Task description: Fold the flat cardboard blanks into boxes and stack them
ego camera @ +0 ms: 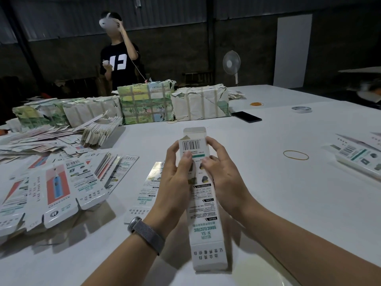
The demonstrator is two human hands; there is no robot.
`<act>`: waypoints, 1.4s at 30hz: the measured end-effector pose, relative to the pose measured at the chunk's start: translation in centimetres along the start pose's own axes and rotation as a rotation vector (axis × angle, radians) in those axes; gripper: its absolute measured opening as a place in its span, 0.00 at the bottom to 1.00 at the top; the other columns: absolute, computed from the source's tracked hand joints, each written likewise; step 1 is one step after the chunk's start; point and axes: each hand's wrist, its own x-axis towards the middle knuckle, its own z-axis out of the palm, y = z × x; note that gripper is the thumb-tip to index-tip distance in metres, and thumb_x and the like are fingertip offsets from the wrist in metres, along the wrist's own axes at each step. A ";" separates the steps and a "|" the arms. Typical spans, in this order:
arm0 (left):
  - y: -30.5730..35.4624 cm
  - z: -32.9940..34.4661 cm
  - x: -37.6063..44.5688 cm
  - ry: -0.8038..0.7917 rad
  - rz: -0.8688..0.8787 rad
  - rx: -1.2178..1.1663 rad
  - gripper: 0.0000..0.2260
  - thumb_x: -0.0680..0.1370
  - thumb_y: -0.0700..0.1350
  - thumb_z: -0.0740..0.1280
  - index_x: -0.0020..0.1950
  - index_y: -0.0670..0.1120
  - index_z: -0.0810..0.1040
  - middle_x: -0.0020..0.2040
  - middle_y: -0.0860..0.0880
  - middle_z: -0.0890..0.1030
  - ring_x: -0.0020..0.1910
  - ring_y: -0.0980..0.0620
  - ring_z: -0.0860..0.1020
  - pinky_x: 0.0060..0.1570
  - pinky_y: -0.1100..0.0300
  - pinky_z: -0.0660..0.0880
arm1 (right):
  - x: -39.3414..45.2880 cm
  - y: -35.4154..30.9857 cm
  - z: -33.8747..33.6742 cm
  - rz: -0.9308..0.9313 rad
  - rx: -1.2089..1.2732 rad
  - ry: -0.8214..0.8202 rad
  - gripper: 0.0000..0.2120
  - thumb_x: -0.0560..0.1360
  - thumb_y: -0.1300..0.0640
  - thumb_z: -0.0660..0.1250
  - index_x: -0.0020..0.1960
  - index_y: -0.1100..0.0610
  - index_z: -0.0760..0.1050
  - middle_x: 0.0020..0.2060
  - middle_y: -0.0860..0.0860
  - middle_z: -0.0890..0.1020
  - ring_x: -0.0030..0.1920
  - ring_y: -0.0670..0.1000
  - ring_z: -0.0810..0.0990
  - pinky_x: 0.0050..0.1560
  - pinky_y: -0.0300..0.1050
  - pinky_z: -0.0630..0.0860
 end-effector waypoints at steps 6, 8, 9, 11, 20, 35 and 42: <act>0.1 -0.1 -0.1 -0.028 -0.026 0.003 0.10 0.85 0.49 0.60 0.65 0.59 0.71 0.45 0.48 0.86 0.36 0.50 0.84 0.33 0.58 0.80 | -0.2 -0.1 -0.4 -0.004 0.030 -0.002 0.17 0.75 0.50 0.59 0.63 0.40 0.69 0.49 0.53 0.86 0.43 0.52 0.86 0.40 0.43 0.81; 0.1 -0.1 -0.2 -0.055 -0.026 0.024 0.11 0.85 0.49 0.59 0.66 0.58 0.70 0.44 0.47 0.86 0.36 0.48 0.85 0.34 0.58 0.80 | 0.0 -0.1 -0.6 0.003 0.039 0.017 0.16 0.75 0.49 0.58 0.62 0.45 0.69 0.47 0.54 0.86 0.41 0.52 0.85 0.37 0.43 0.80; 0.1 -0.1 -0.3 -0.067 -0.027 0.036 0.11 0.85 0.49 0.59 0.67 0.58 0.70 0.44 0.46 0.87 0.37 0.47 0.85 0.34 0.58 0.80 | 0.0 -0.2 -0.7 0.008 0.052 0.020 0.15 0.74 0.49 0.58 0.61 0.48 0.69 0.45 0.54 0.86 0.39 0.51 0.85 0.36 0.42 0.79; 0.1 -0.1 -0.4 -0.090 -0.028 0.049 0.11 0.85 0.49 0.59 0.67 0.58 0.69 0.45 0.47 0.87 0.37 0.47 0.85 0.34 0.58 0.80 | 0.3 -0.1 -0.9 0.016 0.076 0.026 0.15 0.74 0.50 0.59 0.59 0.51 0.69 0.44 0.53 0.86 0.38 0.50 0.85 0.35 0.41 0.79; -0.2 0.1 -0.4 -0.101 -0.067 -0.008 0.08 0.84 0.49 0.62 0.62 0.61 0.71 0.45 0.45 0.87 0.37 0.47 0.85 0.34 0.57 0.80 | 0.8 0.7 -1.1 -0.017 0.038 0.124 0.11 0.75 0.53 0.61 0.56 0.54 0.72 0.45 0.47 0.85 0.42 0.50 0.85 0.39 0.42 0.81; -0.6 0.4 -0.7 -0.078 -0.104 -0.065 0.12 0.85 0.47 0.60 0.63 0.61 0.64 0.41 0.42 0.87 0.36 0.46 0.86 0.34 0.58 0.80 | 0.5 0.4 -0.9 -0.145 -0.030 0.165 0.13 0.79 0.58 0.61 0.56 0.41 0.68 0.47 0.39 0.81 0.42 0.45 0.83 0.39 0.40 0.80; -1.2 0.4 -0.3 -0.089 -0.076 -0.027 0.10 0.85 0.45 0.60 0.63 0.58 0.71 0.42 0.41 0.86 0.38 0.44 0.85 0.36 0.53 0.81 | 0.6 0.3 -0.8 -0.052 -0.031 0.171 0.12 0.82 0.64 0.59 0.57 0.48 0.74 0.48 0.48 0.82 0.40 0.53 0.83 0.40 0.46 0.82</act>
